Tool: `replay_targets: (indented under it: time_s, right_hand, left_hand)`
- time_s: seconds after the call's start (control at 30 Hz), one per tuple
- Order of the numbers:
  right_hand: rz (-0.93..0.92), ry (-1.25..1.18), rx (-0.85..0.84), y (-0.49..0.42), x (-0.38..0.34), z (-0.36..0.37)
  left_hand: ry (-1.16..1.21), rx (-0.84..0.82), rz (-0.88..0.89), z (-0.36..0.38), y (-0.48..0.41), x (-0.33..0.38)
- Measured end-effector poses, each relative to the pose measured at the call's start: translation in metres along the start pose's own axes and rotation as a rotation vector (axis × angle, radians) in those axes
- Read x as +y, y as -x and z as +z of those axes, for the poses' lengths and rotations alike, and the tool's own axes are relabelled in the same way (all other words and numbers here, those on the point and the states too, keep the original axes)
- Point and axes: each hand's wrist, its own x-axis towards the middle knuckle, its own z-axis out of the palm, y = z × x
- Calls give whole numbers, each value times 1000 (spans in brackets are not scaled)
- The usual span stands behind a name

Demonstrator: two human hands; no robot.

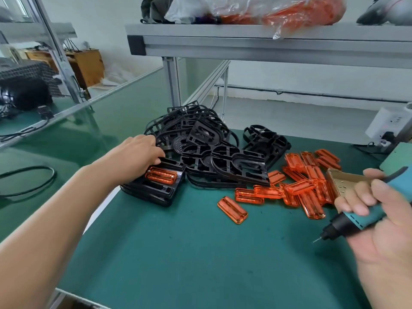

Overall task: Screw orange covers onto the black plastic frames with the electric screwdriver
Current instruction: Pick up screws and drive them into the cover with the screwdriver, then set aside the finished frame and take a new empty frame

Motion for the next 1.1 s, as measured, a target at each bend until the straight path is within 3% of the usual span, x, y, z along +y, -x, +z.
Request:
replay_targets:
  time_s: [0.2, 0.5, 0.63, 0.9, 1.1]
  right_hand:
    - [-15, 16, 7, 0, -1, -2]
    - [-25, 0, 23, 1, -1, -1]
    - [-27, -26, 38, 3, -4, 2]
    - [14, -44, 68, 4, -10, 5]
    - [34, -47, 67, 4, -13, 4]
  left_hand:
    - [16, 11, 13, 4, -3, -7]
    - [102, -11, -165, 4, 8, 9]
    - [140, 122, -202, -9, 8, 36]
    - [233, 173, -47, -13, -30, 121]
    - [99, 175, 54, 6, -60, 169]
